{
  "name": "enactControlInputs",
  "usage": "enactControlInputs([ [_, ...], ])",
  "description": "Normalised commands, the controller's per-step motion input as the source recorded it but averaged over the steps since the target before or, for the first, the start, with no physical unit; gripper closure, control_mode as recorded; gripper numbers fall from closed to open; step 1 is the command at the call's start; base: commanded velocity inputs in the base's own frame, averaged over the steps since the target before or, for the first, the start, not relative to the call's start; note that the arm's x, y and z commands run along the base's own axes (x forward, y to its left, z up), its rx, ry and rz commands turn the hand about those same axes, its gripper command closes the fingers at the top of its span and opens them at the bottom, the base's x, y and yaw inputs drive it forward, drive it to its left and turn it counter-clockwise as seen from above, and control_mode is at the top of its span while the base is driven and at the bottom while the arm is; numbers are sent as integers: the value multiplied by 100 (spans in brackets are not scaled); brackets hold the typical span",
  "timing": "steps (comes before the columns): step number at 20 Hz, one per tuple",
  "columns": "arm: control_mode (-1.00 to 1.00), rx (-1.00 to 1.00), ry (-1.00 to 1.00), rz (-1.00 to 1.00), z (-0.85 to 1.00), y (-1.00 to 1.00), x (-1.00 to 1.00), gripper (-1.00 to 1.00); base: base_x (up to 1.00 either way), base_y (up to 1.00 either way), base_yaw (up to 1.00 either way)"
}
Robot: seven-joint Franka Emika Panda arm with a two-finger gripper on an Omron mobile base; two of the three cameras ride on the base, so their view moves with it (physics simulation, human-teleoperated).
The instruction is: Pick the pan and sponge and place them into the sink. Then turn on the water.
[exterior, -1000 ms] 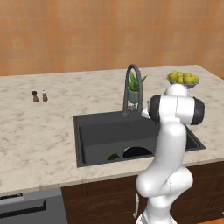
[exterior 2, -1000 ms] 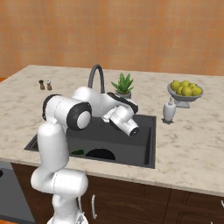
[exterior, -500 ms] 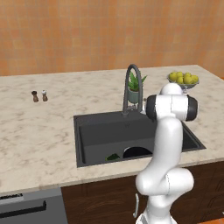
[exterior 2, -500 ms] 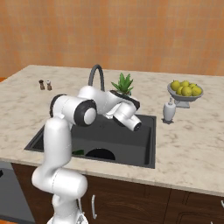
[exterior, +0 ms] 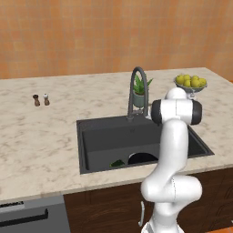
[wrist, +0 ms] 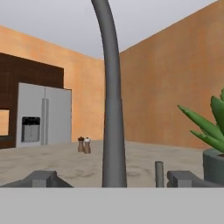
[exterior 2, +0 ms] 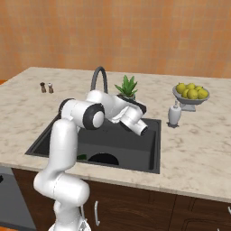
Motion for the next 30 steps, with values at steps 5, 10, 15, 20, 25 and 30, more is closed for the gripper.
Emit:
enactControlInputs([
  [5, -100, 0, 0, 0, 0, 18, 23, -100, 0, 0, 0],
  [10, -100, 0, 0, 0, 0, 3, 23, -100, 0, 0, 0],
  [15, -100, 1, 0, 0, -3, 0, 27, -100, 0, 0, 0],
  [20, -100, 1, 0, 0, -20, 0, 37, -100, 0, 0, 0],
  [25, -100, 2, 0, 0, -19, -5, 36, -100, 0, 0, 0],
  [30, -100, 5, 0, 2, -10, -14, 28, -100, 0, 0, 0],
])
